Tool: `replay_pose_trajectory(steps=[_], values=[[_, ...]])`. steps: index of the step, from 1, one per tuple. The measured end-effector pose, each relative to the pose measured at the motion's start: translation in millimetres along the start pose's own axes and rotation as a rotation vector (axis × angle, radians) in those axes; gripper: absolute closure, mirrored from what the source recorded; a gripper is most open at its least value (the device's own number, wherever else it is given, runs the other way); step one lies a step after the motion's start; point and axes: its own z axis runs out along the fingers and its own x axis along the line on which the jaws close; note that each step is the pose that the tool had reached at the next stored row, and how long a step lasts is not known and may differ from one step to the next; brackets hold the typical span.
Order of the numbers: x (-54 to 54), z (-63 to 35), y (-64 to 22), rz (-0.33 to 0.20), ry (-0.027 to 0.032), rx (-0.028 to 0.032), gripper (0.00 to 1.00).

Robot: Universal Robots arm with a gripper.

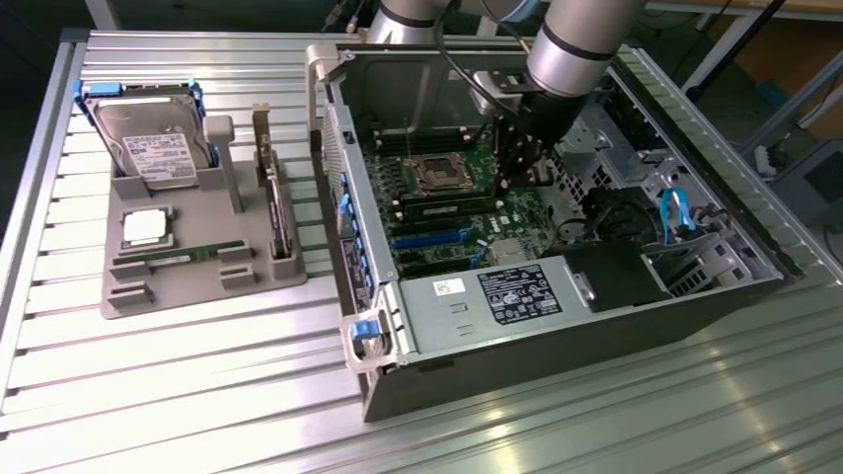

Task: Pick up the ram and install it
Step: 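Press down the ram until it locks into place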

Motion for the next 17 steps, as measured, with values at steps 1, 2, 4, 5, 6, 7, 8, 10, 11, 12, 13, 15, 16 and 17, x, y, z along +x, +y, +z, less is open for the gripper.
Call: replay_pose_trajectory(steps=[1,2,4,5,6,7,8,10,11,12,13,15,16,17], values=[[0.0,1.0,0.0,0.000,0.0000,0.0000,0.90],[0.0,1.1,0.0,0.000,0.0002,-0.0001,0.90],[0.0,1.2,-0.1,0.000,0.0002,0.0000,0.90],[-0.1,1.2,-2.3,0.000,0.0001,0.0000,0.90],[-0.1,1.1,-4.3,0.000,0.0000,0.0001,0.90],[-0.1,1.1,-4.4,0.000,0.0001,-0.0001,0.90],[0.0,1.2,-4.4,0.000,0.0000,0.0000,0.90],[-0.1,3.0,-4.4,0.000,-0.0001,0.0000,0.90],[-0.1,5.1,-4.5,0.000,0.0000,0.0000,0.90],[-0.2,7.2,-4.5,0.000,0.0000,-0.0001,0.90],[-0.2,9.2,-4.6,0.000,0.0000,0.0000,0.90],[-0.2,9.3,-4.6,0.000,0.0003,-0.0001,0.90],[-0.2,9.3,-4.6,0.000,0.0002,0.0000,0.90],[-0.2,9.5,-4.6,0.000,0.0001,-0.0001,0.90]])
